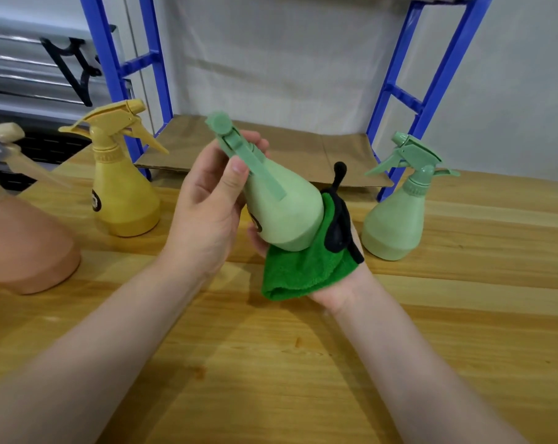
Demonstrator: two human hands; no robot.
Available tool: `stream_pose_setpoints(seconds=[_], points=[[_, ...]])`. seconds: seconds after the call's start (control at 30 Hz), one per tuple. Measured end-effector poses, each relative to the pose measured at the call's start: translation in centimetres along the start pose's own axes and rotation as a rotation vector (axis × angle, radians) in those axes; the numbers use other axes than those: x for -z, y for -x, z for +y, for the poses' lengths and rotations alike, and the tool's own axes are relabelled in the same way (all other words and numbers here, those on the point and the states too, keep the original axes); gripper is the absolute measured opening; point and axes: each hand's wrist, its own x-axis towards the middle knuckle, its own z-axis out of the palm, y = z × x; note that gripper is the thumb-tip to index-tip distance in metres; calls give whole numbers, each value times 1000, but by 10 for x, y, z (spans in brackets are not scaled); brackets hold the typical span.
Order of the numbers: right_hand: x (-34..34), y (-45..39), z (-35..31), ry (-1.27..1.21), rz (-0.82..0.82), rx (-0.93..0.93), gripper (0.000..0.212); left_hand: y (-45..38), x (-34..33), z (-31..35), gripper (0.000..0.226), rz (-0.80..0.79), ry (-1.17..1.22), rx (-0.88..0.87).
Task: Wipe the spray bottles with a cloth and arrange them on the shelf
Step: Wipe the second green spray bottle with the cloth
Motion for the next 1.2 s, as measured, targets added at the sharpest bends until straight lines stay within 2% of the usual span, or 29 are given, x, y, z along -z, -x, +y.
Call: stream_pose_setpoints(seconds=[0.2,0.27,0.37,0.43,0.6,0.77,0.83,0.9,0.97,1.2], points=[[-2,-4,3,42,163,182,41,2,1,-2,22,-71,-181,-69],[-2,-6,6,122,248,231,42,3,0,-3,23,-96,-246,-76],[-1,-8,6,306,355,328,24,4,-1,-4,21,-114,-303,-89],[-3,-6,6,403,389,382,26,5,-2,-5,22,-121,-318,-100],[-9,1,4,712,344,520,33,2,-1,-1,20,-102,-330,-133],[-14,8,5,994,314,754,39,-1,2,4,19,-27,-417,-162],[-10,4,4,1112,320,965,32,-3,5,5,20,6,-496,-175],[-5,5,-1,1262,327,1190,35,-5,8,8,20,42,-555,-174],[-3,6,-8,1251,276,1274,42,-7,11,9,22,89,-606,-162],[-8,12,-16,1137,199,1309,53,-11,20,3,26,161,-839,-161]])
